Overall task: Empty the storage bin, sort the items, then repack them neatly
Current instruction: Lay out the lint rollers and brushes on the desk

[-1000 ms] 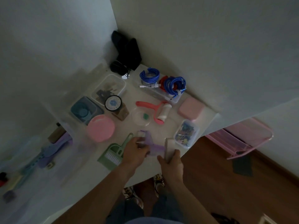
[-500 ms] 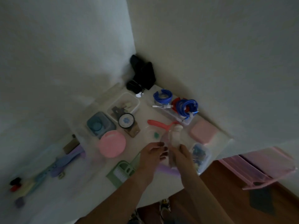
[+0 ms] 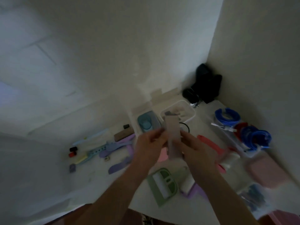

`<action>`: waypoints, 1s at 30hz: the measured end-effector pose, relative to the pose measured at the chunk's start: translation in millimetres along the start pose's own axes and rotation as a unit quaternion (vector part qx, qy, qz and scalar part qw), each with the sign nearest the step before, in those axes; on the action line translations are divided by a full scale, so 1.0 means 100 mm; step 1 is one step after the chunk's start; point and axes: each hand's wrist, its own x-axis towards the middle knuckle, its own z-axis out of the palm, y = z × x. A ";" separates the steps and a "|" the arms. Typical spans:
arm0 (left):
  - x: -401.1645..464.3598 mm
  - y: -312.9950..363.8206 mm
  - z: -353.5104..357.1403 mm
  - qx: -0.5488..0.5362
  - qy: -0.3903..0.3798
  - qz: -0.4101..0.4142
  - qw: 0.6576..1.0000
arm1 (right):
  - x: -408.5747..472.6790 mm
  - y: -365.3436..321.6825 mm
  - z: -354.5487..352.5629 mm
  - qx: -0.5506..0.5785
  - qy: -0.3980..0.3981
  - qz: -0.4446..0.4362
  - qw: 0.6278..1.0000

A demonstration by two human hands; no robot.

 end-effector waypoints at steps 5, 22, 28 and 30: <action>0.67 0.27 -0.64 0.300 0.112 0.074 0.944 | 1.10 0.10 0.48 -0.071 0.037 0.078 0.994; 1.01 -0.12 -1.33 0.265 0.109 0.089 0.954 | 2.25 0.75 1.08 -0.414 0.055 0.092 0.904; 1.01 -0.43 -1.89 0.344 0.126 0.045 0.930 | 2.17 0.51 1.04 -0.505 0.057 0.059 0.859; 0.98 -0.61 -2.07 0.378 0.107 0.019 0.919 | 1.93 0.26 1.08 -0.441 0.122 -0.026 0.889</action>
